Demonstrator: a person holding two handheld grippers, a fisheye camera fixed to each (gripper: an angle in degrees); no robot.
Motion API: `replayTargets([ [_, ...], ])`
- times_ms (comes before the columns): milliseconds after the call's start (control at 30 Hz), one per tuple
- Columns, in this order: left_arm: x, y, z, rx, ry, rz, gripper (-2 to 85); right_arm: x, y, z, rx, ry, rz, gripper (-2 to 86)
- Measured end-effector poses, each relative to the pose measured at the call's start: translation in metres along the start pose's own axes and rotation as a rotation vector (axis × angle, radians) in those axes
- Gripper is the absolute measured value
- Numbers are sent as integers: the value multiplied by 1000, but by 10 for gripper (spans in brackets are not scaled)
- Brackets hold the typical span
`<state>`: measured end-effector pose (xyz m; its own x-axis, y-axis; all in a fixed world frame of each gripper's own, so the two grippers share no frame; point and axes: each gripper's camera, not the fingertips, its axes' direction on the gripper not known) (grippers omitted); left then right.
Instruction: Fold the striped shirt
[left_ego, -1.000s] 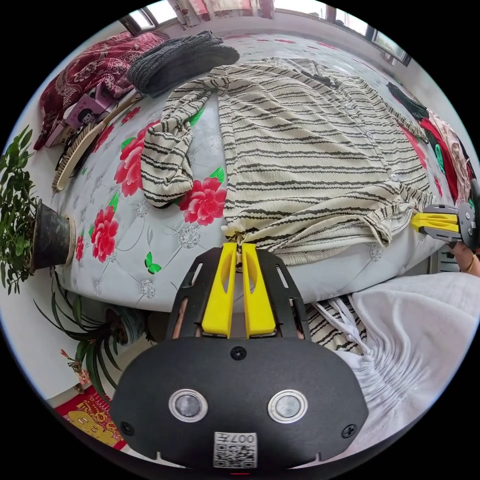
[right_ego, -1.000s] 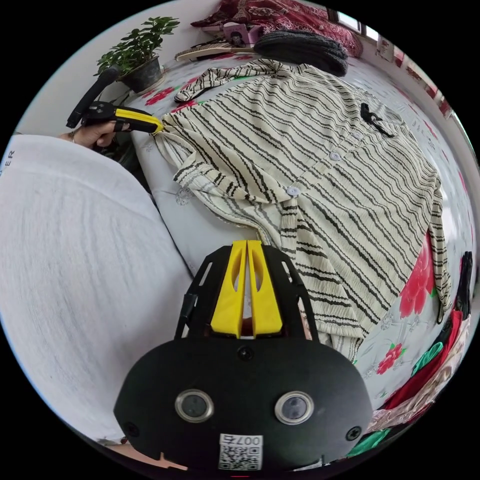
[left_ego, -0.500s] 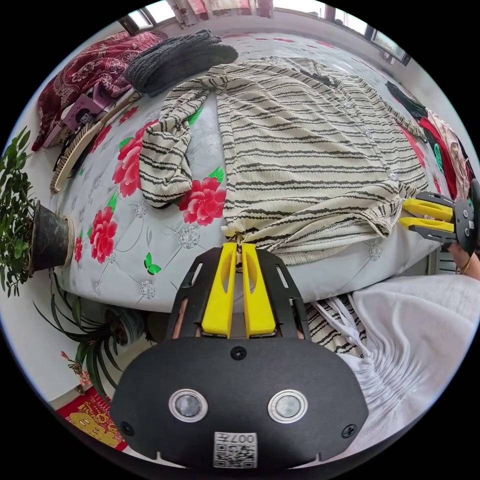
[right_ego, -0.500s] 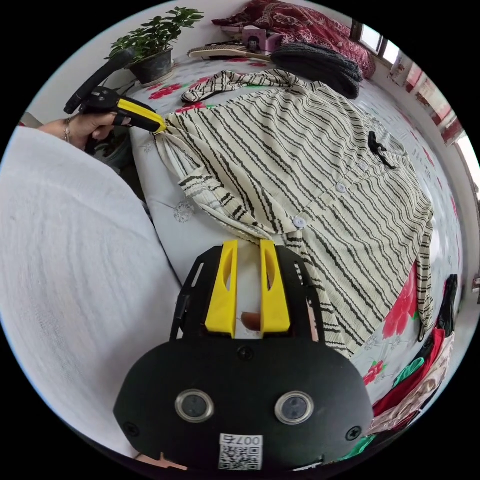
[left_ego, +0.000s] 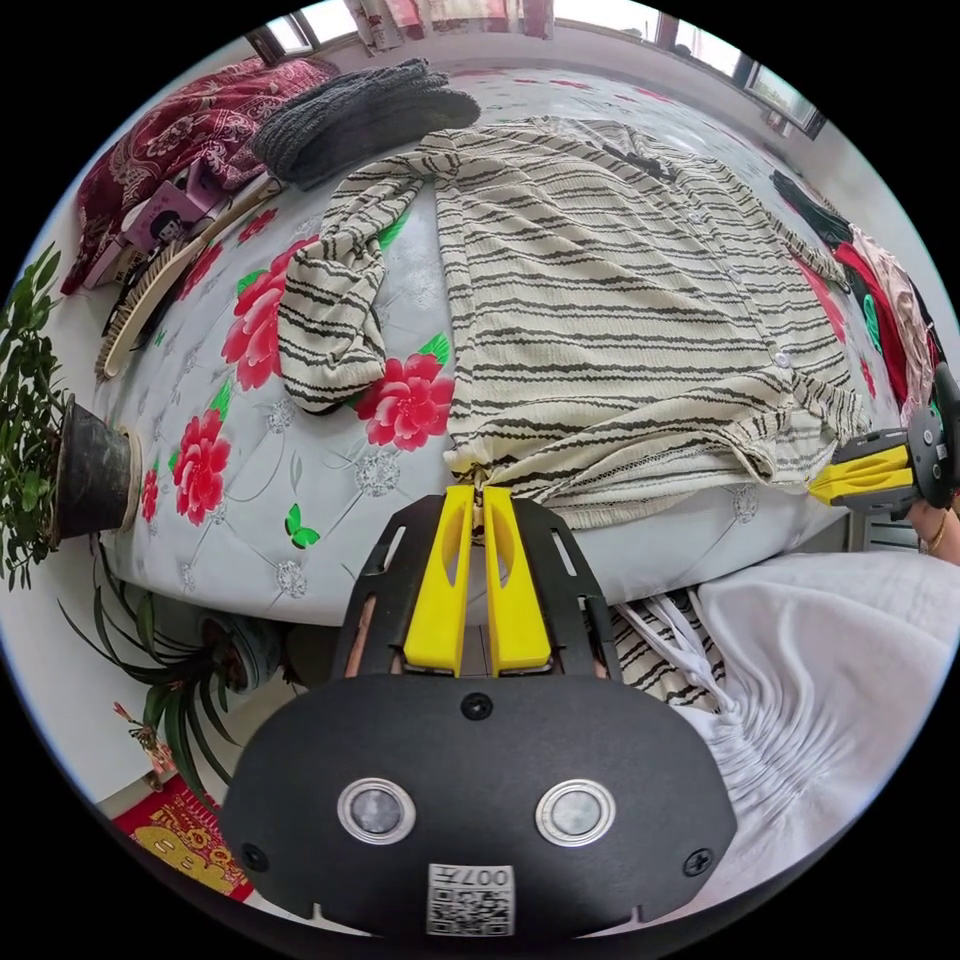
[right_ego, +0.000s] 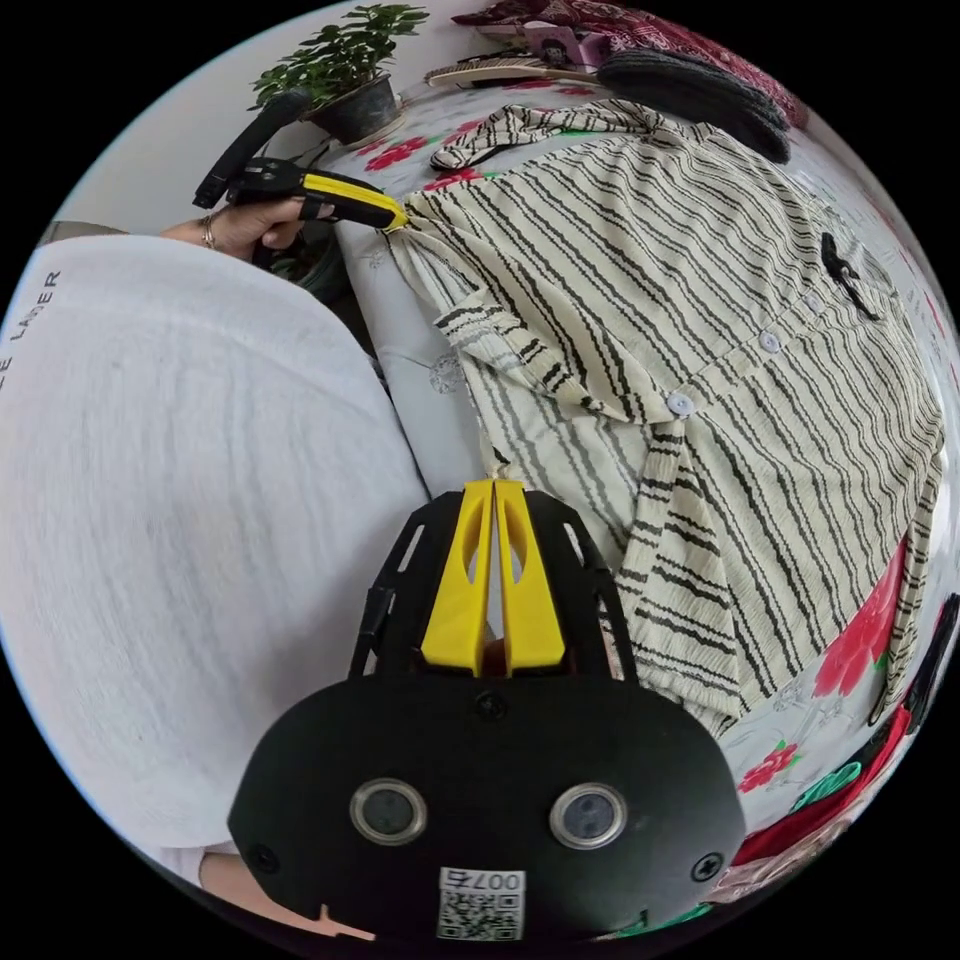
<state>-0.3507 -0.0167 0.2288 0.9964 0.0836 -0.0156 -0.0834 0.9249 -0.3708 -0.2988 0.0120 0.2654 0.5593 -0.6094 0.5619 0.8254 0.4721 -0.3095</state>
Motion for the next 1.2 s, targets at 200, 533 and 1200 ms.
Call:
replayTargets([
  [200,-5,3,-6,-47,-4,69,-8,9,14,-4,26,-21,88,2],
  [533,-27,6,-7,-46,44,49,-8,-20,-41,-28,237,71,-28,23],
  [1200,-57,43,-23,0,-37,121,62,18,78,-42,314,207,364,16],
])
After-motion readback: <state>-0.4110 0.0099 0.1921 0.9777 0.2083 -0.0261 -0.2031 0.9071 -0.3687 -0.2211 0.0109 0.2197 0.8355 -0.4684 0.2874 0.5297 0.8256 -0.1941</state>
